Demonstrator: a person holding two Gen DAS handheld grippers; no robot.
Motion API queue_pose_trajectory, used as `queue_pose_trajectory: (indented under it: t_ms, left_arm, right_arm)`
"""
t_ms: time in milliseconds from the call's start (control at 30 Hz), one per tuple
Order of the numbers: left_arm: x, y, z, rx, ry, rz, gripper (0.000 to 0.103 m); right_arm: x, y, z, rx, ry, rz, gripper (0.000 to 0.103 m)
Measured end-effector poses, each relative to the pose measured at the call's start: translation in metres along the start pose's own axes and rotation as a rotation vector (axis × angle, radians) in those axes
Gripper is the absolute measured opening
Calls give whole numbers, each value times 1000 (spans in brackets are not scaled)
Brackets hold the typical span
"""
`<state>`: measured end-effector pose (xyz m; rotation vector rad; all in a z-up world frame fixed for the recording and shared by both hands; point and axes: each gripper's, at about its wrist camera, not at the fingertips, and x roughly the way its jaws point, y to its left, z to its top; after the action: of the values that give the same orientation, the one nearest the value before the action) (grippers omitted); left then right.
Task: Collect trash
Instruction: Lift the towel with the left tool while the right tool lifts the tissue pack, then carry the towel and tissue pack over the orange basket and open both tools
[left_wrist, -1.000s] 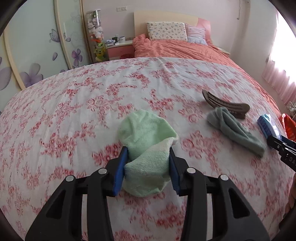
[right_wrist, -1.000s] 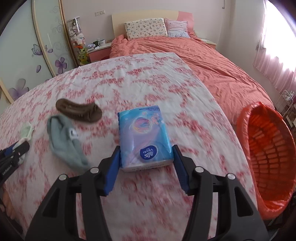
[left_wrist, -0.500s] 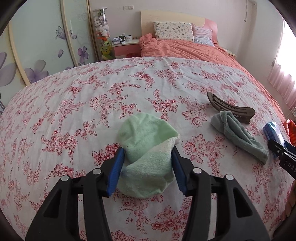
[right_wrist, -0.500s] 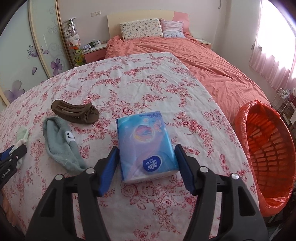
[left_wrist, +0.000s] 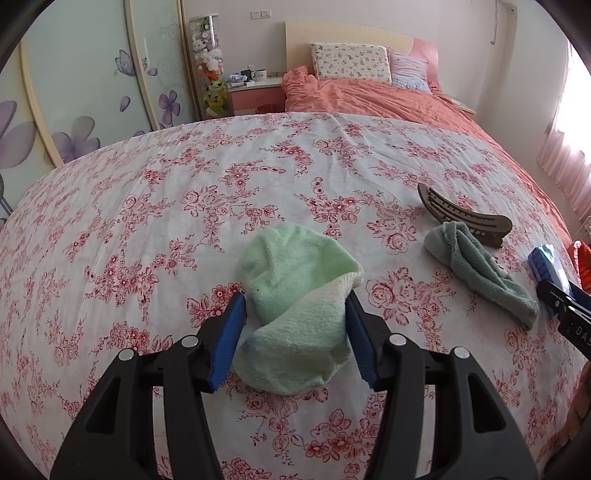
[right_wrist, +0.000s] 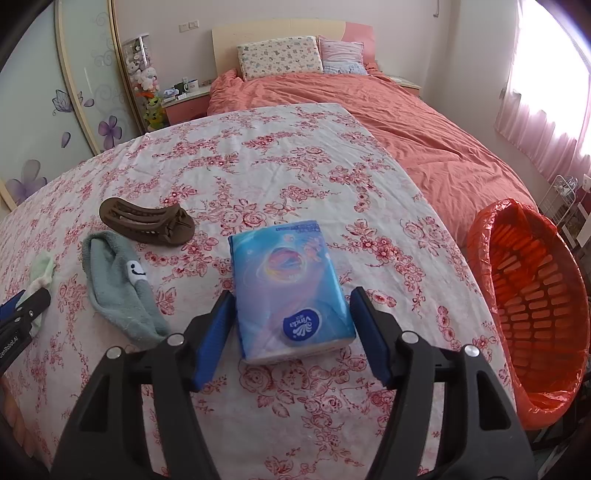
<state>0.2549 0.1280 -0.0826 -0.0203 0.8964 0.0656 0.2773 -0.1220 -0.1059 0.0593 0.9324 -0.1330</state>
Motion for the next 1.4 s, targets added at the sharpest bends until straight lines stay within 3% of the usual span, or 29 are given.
queue_pose_trajectory:
  t_ms: [1300,1333,1367,1400]
  left_arm:
    - [-2,3,-1,-15,2,-5,59]
    - [-2,2,-1,-10,0,-13,58]
    - [-2,1,-1,0,-3,-21,51]
    - [-3,-1,-2,23,-7,-21,42]
  right_arm:
    - [0,-3,0,8,1,5,69]
    - [0,-2,0,8,-2,2,67]
    - [-2,-2,0,7,-13,3,55]
    - [-3,-3,0,7,-16,17,53]
